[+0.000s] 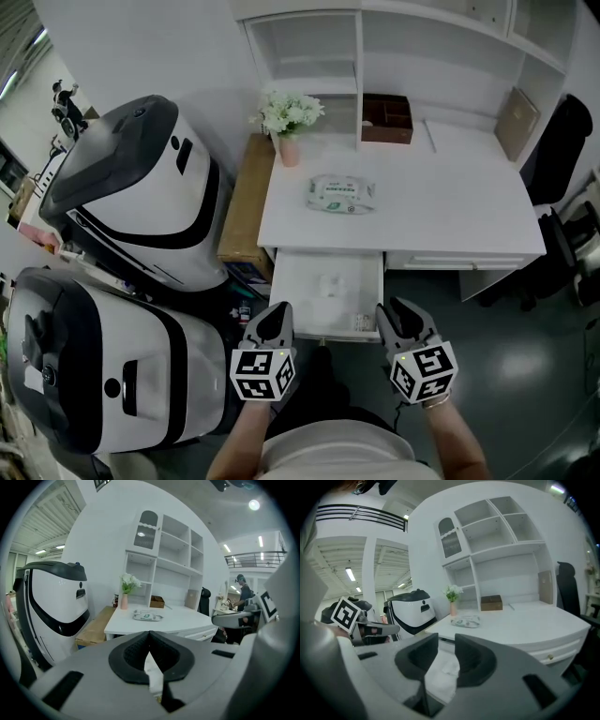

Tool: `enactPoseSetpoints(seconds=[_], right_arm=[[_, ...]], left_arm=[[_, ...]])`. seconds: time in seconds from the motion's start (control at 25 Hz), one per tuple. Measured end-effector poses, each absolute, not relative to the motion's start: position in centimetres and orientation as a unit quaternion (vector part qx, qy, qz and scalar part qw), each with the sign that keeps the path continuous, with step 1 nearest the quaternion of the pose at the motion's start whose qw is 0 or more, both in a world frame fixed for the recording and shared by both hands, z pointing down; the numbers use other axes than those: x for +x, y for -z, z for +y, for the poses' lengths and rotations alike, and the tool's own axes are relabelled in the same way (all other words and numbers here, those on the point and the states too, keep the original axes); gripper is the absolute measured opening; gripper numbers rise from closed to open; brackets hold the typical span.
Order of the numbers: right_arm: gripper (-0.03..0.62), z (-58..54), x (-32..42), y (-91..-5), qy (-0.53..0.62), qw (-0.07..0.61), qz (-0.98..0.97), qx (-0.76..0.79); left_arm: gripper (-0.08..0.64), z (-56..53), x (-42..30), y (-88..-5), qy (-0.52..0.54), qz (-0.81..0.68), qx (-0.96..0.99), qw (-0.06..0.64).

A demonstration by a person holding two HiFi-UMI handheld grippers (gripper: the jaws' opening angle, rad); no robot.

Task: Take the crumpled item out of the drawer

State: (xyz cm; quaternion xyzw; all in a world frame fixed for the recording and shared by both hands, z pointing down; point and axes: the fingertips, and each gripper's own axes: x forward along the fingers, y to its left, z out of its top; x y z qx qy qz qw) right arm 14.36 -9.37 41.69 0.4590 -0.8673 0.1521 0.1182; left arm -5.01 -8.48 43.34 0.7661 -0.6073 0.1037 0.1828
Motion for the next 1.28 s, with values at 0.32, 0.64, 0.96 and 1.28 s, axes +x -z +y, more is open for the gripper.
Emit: enactPoseSetpoints(seconds=[0.32, 0.64, 0.96, 1.28], right_arm=[[0.097, -13.2, 11.9, -44.6, -0.150, 0.170, -0.872, 0.433], [0.097, -16.5, 8.3, -48.1, -0.164, 0.216, -0.880, 0.389], [0.097, -18.4, 4.5, -52.8, -0.140, 0.294, -0.888, 0.324], [0.097, -19.6, 2.3, -58.0, -0.118, 0.375, -0.880, 0.266]], left_arm=[[-0.009, -12.1, -6.6, -44.7, -0.101, -0.610, 0.760, 0.202], [-0.009, -14.5, -9.3, -46.7, -0.104, -0.621, 0.743, 0.228], [-0.009, -16.2, -11.5, -48.2, -0.105, -0.629, 0.729, 0.248], [-0.009, -17.5, -13.0, -49.7, -0.108, -0.631, 0.721, 0.264]])
